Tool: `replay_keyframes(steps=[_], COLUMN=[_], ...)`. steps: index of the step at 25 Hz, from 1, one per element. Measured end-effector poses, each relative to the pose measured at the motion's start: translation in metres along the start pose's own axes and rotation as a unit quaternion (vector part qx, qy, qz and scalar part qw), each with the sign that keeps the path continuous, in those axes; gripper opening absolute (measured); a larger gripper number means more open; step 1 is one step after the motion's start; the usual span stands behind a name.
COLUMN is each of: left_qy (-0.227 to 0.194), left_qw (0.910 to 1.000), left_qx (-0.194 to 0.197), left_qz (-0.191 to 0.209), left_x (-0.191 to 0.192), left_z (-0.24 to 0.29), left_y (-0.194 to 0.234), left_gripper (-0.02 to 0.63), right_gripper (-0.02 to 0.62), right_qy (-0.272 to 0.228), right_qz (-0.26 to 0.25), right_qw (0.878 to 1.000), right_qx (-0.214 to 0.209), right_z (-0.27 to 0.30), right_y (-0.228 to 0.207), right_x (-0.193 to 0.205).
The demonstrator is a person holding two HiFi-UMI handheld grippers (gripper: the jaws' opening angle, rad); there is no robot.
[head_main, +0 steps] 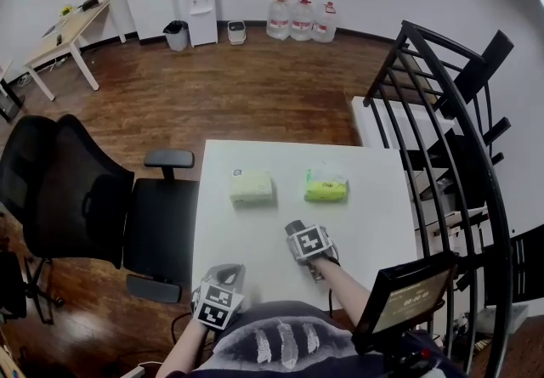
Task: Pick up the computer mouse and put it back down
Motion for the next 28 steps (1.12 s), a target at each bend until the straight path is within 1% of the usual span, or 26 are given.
replay_keyframes(steps=[3, 4, 7, 8, 12, 19, 28], left_qy=[0.000, -0.001, -0.002, -0.002, -0.003, -0.006, -0.009], left_qw=[1.0000, 1.0000, 1.0000, 1.0000, 1.0000, 1.0000, 0.9999], left_qx=[0.001, 0.001, 0.003, 0.004, 0.005, 0.005, 0.006], left_qz=[0.000, 0.001, 0.002, 0.002, 0.004, 0.003, 0.005], left_x=[-0.001, -0.002, -0.002, -0.002, -0.006, 0.000, 0.001], left_z=[0.002, 0.003, 0.005, 0.005, 0.007, 0.005, 0.007], left_y=[0.000, 0.000, 0.001, 0.001, 0.000, 0.005, 0.008], left_gripper=[0.015, 0.015, 0.015, 0.015, 0.015, 0.015, 0.015], right_gripper=[0.295, 0.295, 0.295, 0.295, 0.295, 0.295, 0.295], right_qy=[-0.024, -0.030, -0.037, -0.039, -0.055, -0.085, -0.126], right_qz=[0.006, 0.005, -0.008, -0.012, -0.023, -0.058, -0.112], right_qw=[0.999, 0.998, 0.999, 0.999, 0.997, 0.992, 0.980], right_qx=[-0.048, -0.052, -0.028, -0.029, -0.053, -0.071, -0.102], right_z=[-0.003, -0.007, -0.022, -0.029, -0.056, -0.102, -0.162], right_y=[0.012, 0.011, 0.003, 0.004, 0.009, 0.021, 0.044], right_x=[-0.005, -0.007, -0.012, -0.014, -0.022, -0.032, -0.040])
Point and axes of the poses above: the fingertips, and each gripper's own axes: z forward along the fingers, y to its left, x out of its underside, the point moved 5 cm from there along -z, backward along the fingers, and after that the axes turned 14 degrees about z, right-handed, at the moved point
